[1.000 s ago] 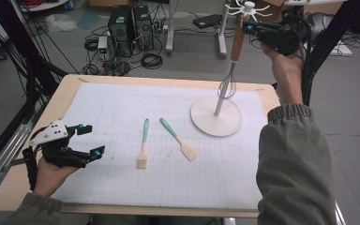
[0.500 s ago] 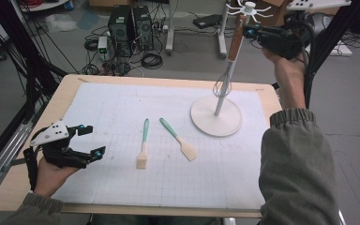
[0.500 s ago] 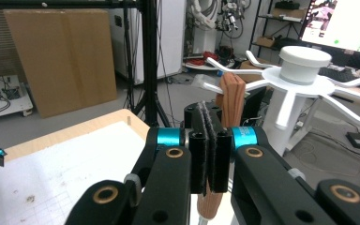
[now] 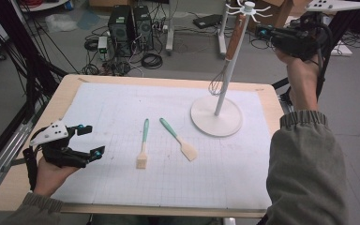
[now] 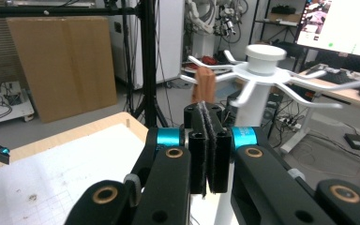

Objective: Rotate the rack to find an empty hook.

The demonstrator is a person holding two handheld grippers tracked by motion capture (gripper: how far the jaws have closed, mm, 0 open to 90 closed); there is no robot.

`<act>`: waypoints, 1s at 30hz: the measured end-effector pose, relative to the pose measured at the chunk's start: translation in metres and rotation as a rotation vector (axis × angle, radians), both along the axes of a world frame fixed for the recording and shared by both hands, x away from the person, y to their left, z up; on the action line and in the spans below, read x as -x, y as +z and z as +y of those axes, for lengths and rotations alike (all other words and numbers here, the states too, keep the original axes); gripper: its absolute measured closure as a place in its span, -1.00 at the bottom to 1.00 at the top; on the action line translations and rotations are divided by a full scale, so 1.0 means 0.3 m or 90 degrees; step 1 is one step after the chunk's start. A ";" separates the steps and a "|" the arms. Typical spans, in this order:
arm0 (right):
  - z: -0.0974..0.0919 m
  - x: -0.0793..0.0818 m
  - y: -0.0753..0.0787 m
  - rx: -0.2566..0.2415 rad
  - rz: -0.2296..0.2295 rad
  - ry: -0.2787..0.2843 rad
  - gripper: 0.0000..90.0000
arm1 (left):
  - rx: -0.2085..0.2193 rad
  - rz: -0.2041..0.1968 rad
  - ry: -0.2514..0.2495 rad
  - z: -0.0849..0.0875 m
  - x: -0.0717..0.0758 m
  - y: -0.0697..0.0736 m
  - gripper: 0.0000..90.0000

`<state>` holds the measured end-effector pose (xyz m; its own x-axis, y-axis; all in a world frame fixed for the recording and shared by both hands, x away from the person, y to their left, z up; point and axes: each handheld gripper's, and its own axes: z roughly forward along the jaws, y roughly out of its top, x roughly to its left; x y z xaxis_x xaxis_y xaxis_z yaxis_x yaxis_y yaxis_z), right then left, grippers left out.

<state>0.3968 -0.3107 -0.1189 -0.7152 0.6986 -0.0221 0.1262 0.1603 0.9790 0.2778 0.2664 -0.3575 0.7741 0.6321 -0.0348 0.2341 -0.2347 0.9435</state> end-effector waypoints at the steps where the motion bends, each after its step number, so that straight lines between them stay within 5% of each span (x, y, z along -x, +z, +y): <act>1: -0.006 -0.003 -0.002 0.002 -0.003 -0.002 0.99 | 0.002 0.000 0.001 0.000 0.000 0.000 -0.77; 18: -0.039 -0.030 0.012 0.000 -0.004 -0.030 0.98 | 0.002 -0.001 0.004 0.007 0.003 0.002 -0.77; 30: 0.003 -0.038 0.015 0.015 -0.002 -0.019 0.98 | 0.001 -0.003 0.005 0.009 0.007 0.006 -0.77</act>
